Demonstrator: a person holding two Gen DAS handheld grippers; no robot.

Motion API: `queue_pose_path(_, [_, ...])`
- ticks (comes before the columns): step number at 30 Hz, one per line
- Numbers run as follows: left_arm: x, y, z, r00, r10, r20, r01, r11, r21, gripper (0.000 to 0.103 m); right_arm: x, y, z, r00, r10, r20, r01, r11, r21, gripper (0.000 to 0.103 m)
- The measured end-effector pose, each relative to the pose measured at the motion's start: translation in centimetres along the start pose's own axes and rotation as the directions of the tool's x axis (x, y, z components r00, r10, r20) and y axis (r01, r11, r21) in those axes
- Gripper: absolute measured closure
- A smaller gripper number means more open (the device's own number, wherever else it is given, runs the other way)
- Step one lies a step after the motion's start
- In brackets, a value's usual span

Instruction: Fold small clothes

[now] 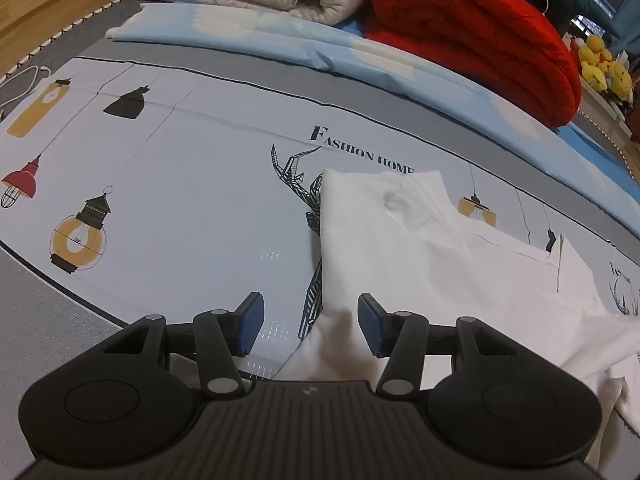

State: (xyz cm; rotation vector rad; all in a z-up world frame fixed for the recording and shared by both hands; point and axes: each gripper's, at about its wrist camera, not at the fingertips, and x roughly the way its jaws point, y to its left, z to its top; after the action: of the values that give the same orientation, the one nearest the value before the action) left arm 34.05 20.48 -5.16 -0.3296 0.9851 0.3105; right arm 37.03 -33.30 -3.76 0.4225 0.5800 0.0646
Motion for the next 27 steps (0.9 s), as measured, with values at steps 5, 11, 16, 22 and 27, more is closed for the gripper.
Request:
queue_pose_path(5, [0.4, -0.1, 0.1, 1.0, 0.001, -0.015, -0.001, 1.0, 0.006, 0.046, 3.6, -2.0, -2.1, 0.897, -0.368, -0.247, 0.362, 0.93, -0.069, 0.099])
queue_pose_path(11, [1.1, -0.1, 0.2, 0.999, -0.022, -0.037, 0.021, 1.0, -0.02, 0.046, 3.3, -1.9, -1.9, 0.946, -0.23, -0.227, 0.241, 0.97, 0.023, 0.073])
queue_pose_path(16, [2.0, 0.4, -0.5, 0.993, -0.066, -0.101, 0.058, 0.996, -0.073, 0.046, 6.2, -3.1, -3.4, 0.907, -0.171, -0.385, 0.223, 0.97, 0.094, 0.073])
queue_pose_path(22, [4.0, 1.7, -1.7, 0.979, -0.061, -0.195, 0.044, 0.995, -0.089, 0.086, 7.1, -3.3, -3.8, 0.881, -0.249, -0.402, 0.282, 0.959, 0.024, 0.074])
queue_pose_path(27, [2.5, 2.7, -1.1, 0.991, -0.03, -0.133, 0.011, 0.99, -0.14, 0.09, 6.8, -2.9, -3.9, 0.891, -0.245, -0.383, 0.279, 0.96, 0.034, 0.074])
